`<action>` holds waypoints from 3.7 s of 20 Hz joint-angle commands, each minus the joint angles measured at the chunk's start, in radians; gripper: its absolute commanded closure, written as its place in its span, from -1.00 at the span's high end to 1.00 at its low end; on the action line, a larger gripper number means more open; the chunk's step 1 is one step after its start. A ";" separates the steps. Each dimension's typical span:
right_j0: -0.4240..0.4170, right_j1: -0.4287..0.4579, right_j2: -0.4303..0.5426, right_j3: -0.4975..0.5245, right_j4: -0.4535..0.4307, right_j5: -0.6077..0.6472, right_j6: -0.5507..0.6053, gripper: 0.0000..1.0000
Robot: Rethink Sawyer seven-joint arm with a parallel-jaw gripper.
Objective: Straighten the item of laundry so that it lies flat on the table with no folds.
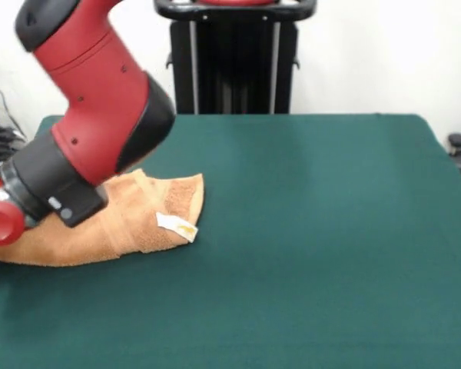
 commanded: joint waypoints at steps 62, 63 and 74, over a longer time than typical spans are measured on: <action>-0.266 -0.635 1.298 -0.006 -0.768 1.101 -0.450 1.00; -0.263 -0.647 1.302 0.008 -0.765 1.093 -0.433 1.00; -0.234 -0.701 1.303 0.142 -0.777 0.867 -0.237 1.00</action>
